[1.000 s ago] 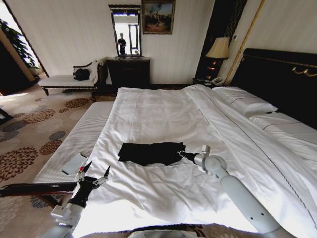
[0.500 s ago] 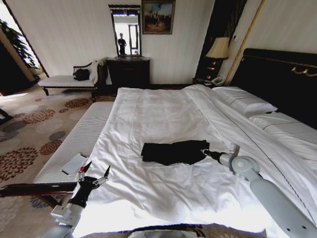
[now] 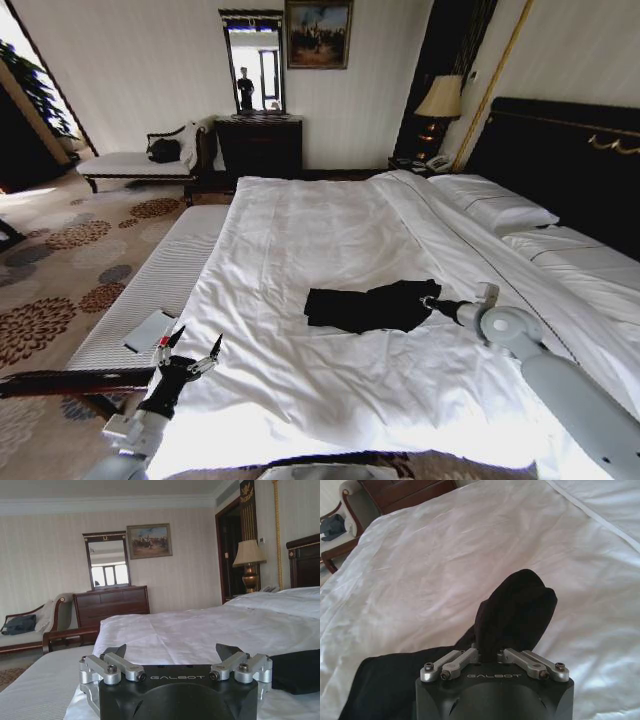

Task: Fold the clothes on the bed.

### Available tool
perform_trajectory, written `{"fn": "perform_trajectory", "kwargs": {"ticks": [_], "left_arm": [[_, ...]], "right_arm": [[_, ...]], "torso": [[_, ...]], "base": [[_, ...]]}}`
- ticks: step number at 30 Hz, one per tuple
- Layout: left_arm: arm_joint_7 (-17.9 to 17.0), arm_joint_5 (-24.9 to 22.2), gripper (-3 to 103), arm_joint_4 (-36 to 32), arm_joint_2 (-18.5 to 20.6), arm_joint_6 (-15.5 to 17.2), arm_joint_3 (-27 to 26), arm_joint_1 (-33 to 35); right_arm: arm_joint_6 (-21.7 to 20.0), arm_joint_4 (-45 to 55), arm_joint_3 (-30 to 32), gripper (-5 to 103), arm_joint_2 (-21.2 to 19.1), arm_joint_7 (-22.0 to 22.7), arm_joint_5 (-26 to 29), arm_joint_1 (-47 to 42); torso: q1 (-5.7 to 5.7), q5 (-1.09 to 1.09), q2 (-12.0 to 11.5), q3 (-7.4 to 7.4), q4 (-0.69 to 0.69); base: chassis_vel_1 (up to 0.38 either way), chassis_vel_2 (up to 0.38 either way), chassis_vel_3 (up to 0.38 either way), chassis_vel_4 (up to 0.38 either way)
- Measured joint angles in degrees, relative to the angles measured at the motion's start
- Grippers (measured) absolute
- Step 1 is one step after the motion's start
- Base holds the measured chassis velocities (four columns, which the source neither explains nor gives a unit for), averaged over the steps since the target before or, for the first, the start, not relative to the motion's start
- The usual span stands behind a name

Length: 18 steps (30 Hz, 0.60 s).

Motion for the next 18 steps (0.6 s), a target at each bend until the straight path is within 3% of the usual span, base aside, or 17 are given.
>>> {"fn": "perform_trajectory", "kwargs": {"ticks": [6,10,13,18], "left_arm": [[-0.01,0.0,100,0.0,0.0,0.0,0.0,0.0],[-0.01,0.0,100,0.0,0.0,0.0,0.0,0.0],[-0.01,0.0,100,0.0,0.0,0.0,0.0,0.0],[-0.01,0.0,100,0.0,0.0,0.0,0.0,0.01]], "right_arm": [[-0.59,2.18,-10.75,5,3.3,4.19,5.64,10.14],[-0.88,2.36,-15.12,5,5.33,4.61,5.94,13.67],[-1.14,1.67,-19.27,5,7.73,4.62,5.01,16.37],[-1.46,-2.63,-25.28,5,11.42,2.59,-1.22,17.99]], "torso": [[0.01,0.02,0.0,0.01,0.01],[0.0,0.0,0.0,0.01,0.01],[0.0,0.01,0.0,0.01,0.01],[0.01,0.02,0.0,0.01,-0.01]], "base": [[0.0,0.0,0.0,0.0],[0.0,0.0,0.0,0.0],[0.0,0.0,0.0,0.0],[0.0,0.0,0.0,0.0]]}}
